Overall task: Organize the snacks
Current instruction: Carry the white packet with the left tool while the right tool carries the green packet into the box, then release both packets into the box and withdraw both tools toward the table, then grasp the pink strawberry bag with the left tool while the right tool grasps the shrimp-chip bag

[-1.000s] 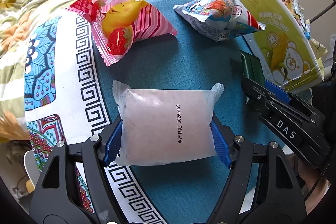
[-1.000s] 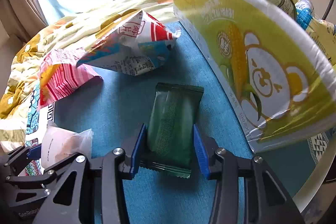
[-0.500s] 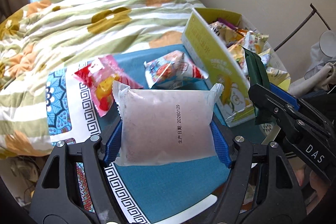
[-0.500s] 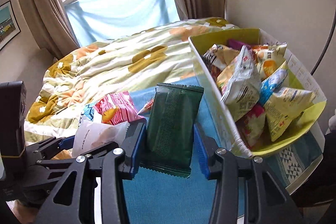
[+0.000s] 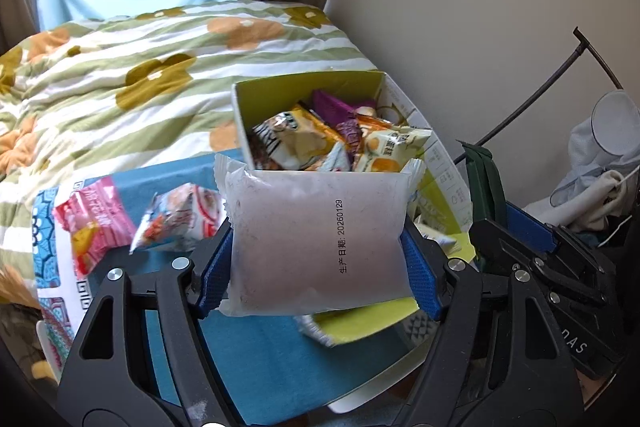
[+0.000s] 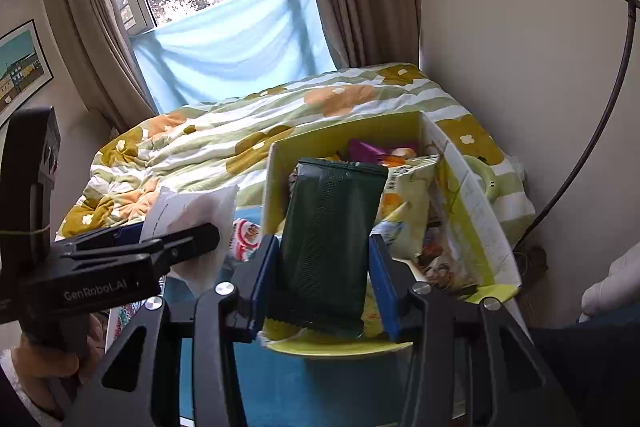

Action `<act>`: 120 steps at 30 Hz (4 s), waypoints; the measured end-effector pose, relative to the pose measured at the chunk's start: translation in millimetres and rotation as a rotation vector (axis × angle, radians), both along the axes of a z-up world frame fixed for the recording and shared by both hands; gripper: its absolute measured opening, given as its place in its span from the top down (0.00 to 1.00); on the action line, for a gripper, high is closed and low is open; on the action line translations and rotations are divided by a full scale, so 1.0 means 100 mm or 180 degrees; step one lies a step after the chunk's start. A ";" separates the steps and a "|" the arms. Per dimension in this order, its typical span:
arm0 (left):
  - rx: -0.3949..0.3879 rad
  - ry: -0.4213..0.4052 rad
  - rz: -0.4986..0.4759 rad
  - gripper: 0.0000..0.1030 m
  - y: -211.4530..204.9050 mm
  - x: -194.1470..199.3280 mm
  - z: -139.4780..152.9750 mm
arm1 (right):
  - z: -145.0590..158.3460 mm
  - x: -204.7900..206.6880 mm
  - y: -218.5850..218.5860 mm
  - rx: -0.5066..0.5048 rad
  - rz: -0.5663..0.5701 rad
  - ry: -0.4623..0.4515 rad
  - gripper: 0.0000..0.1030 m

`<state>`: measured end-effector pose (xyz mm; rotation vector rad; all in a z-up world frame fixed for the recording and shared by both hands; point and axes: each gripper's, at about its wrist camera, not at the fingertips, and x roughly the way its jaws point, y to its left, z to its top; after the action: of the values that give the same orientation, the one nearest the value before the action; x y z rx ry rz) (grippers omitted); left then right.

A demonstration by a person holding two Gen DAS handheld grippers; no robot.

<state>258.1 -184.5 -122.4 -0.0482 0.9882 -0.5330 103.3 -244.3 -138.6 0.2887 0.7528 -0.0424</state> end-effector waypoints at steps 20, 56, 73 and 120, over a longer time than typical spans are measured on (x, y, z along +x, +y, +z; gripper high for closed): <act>0.0269 0.0258 0.0590 0.04 -0.58 -0.04 -0.35 | -0.46 0.30 -1.17 0.0241 0.0606 0.0288 0.60; 0.0340 0.0021 0.0993 0.04 -0.06 -0.82 -0.13 | -0.39 0.01 -1.17 0.0145 0.0741 0.0111 0.00; 0.0474 -0.0164 0.1793 0.04 0.90 -1.09 0.19 | 0.09 0.26 -0.47 0.0092 0.1501 -0.0247 0.00; -0.0073 0.1427 0.0959 0.38 2.55 1.57 -2.11 | -1.70 2.51 2.13 -0.1986 0.2753 0.2018 0.00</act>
<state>415.2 70.7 -333.9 -0.3439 1.3827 -0.2577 354.4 -31.7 -308.8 -0.6914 1.3916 0.4632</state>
